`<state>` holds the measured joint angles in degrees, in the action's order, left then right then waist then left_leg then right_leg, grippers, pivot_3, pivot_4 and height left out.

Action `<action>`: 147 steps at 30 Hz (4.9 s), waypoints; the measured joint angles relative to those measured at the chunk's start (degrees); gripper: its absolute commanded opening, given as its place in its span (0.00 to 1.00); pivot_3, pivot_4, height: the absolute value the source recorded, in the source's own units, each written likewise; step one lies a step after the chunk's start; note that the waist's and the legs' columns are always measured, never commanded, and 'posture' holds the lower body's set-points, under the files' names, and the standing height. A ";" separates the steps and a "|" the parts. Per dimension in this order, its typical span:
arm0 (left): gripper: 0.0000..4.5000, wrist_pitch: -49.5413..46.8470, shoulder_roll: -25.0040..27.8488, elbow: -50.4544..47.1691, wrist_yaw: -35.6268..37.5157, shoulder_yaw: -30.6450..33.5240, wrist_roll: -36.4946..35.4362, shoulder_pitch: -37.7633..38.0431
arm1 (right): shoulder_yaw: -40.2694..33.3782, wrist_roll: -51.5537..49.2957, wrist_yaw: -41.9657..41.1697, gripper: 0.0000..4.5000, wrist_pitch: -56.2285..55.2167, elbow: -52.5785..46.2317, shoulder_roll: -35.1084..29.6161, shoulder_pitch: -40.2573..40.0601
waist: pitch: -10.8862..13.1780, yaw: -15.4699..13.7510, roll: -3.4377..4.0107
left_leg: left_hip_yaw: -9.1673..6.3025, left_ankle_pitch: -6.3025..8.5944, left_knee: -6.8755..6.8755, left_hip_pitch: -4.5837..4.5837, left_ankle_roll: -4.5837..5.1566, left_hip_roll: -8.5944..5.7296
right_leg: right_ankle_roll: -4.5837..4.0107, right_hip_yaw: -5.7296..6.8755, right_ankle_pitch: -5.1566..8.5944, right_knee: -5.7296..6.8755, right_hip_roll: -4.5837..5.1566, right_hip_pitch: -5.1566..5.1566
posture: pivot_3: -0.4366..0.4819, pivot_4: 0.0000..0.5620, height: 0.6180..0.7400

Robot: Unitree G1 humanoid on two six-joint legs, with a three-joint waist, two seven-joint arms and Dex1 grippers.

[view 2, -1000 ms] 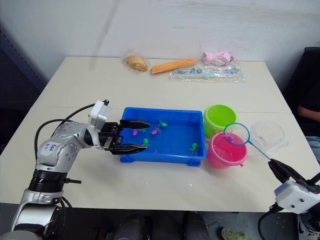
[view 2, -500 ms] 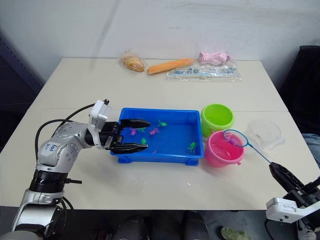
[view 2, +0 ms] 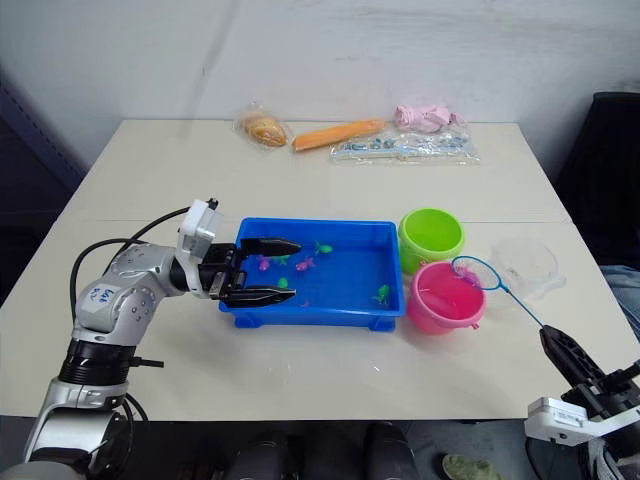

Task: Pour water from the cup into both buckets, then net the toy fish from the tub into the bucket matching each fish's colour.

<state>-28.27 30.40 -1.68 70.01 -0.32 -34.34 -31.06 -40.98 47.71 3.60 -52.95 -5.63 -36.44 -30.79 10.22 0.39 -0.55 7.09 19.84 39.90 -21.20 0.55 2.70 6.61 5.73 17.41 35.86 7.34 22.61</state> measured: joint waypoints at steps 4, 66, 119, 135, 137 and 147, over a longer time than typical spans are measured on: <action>0.98 0.00 0.00 0.00 -0.03 0.00 0.00 0.00 | 0.66 0.38 1.58 0.00 1.55 -0.92 -0.14 -0.58 | 0.00 -0.06 0.00 | -0.02 0.00 0.00 0.00 0.00 0.01 | -0.01 0.01 0.01 0.02 0.03 0.00 | 0.48 0.27 1.00; 0.98 5.89 13.52 2.27 -5.02 22.96 -0.34 23.30 | 40.51 -82.23 -44.94 0.00 90.56 -21.10 -21.68 40.45 | 0.08 -0.25 0.03 | -0.14 0.26 -0.19 -0.28 0.32 0.03 | -0.04 0.41 0.02 -0.30 0.40 0.13 | 0.48 0.27 1.00; 0.98 5.67 19.65 -1.95 0.52 15.75 0.98 22.59 | 62.42 -60.75 -75.29 0.00 93.25 -3.82 -8.96 74.22 | 0.09 1.22 0.05 | 0.15 0.22 -0.05 -1.08 0.18 -0.01 | -0.03 0.36 0.01 0.09 0.16 1.10 | 0.48 0.27 1.00; 0.98 6.45 16.75 0.32 -0.20 12.46 1.24 17.29 | 42.56 -69.79 -72.56 0.00 96.88 -8.54 -15.52 61.60 | 0.09 0.32 0.04 | 0.12 0.22 0.04 -1.09 0.19 -0.06 | 0.01 0.36 -0.01 0.10 0.16 1.04 | 0.48 0.27 1.00; 0.98 6.63 16.18 0.49 -0.32 12.02 1.29 15.87 | 38.11 -71.96 -71.62 0.00 98.79 -11.26 -17.04 57.53 | 0.09 -0.11 0.05 | 0.11 0.22 0.04 -1.08 0.18 -0.06 | 0.01 0.36 -0.01 0.10 0.13 1.04 | 0.48 0.27 1.00; 0.98 4.46 8.27 -0.13 0.39 4.98 0.05 8.66 | 6.57 -78.34 -67.00 0.00 103.36 -25.01 -17.73 30.60 | 0.08 -1.76 0.03 | 0.06 0.22 0.15 -1.04 0.24 -0.21 | 0.18 0.27 -0.11 0.04 0.10 0.86 | 0.48 0.27 1.00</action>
<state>-23.81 38.67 -1.81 70.41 4.66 -34.30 -22.40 -34.41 -30.64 -63.39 50.41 -30.65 -54.17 -0.19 10.30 -1.38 -0.52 7.16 20.06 40.05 -22.24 0.79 2.49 6.80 6.00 17.30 35.90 7.44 23.47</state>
